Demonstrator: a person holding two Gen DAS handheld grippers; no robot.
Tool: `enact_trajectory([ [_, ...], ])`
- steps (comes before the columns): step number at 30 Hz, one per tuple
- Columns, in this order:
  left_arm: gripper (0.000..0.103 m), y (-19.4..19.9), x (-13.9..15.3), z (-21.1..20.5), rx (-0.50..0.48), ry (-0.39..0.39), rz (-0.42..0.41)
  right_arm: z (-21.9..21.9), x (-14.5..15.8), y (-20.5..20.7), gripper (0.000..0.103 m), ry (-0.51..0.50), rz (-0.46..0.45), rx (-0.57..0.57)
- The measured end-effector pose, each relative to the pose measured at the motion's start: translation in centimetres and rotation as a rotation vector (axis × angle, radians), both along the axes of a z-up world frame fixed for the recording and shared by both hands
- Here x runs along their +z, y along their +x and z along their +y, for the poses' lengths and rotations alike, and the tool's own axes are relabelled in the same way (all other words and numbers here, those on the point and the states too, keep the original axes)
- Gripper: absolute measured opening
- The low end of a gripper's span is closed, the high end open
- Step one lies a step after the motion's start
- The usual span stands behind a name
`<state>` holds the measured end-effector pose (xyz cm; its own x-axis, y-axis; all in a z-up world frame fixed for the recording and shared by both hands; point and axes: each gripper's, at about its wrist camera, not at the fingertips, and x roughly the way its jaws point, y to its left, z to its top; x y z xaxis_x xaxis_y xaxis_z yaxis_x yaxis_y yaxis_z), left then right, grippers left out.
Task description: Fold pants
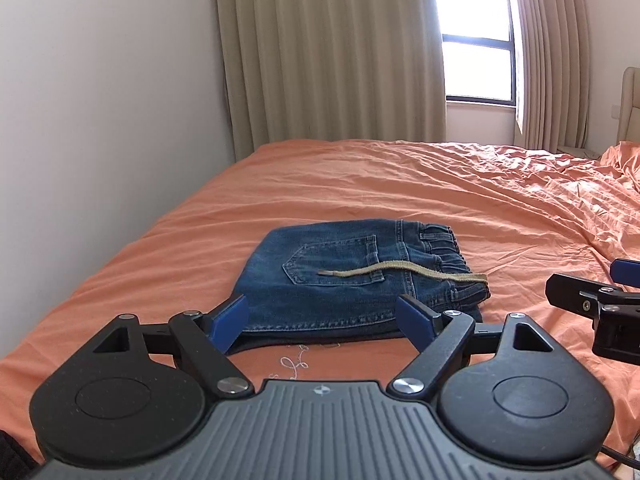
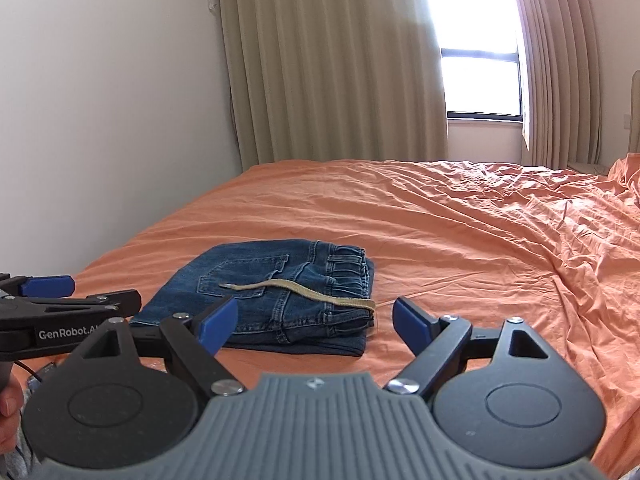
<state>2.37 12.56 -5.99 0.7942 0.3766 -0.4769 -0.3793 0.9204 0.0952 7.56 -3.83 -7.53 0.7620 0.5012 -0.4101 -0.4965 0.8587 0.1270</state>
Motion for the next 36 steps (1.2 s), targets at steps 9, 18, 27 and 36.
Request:
enact_trajectory([
  [9, 0.097, 0.9, -1.5, 1.1, 0.013, -0.045, 0.078, 2.2, -2.3, 1.8, 0.081, -0.043, 0.075, 0.021],
  [18, 0.097, 1.0, -1.5, 0.9, 0.013, -0.042, 0.091, 2.0, -2.1, 1.7, 0.081, -0.045, 0.066, 0.013],
  [27, 0.097, 1.0, -0.8, 0.8, 0.022, -0.033, 0.087, 1.6, -1.5, 1.3, 0.081, -0.046, 0.041, 0.022],
  [36, 0.097, 0.7, -0.6, 0.6, 0.020, -0.029, 0.084, 1.2, -1.3, 1.1, 0.081, -0.046, 0.038, 0.019],
])
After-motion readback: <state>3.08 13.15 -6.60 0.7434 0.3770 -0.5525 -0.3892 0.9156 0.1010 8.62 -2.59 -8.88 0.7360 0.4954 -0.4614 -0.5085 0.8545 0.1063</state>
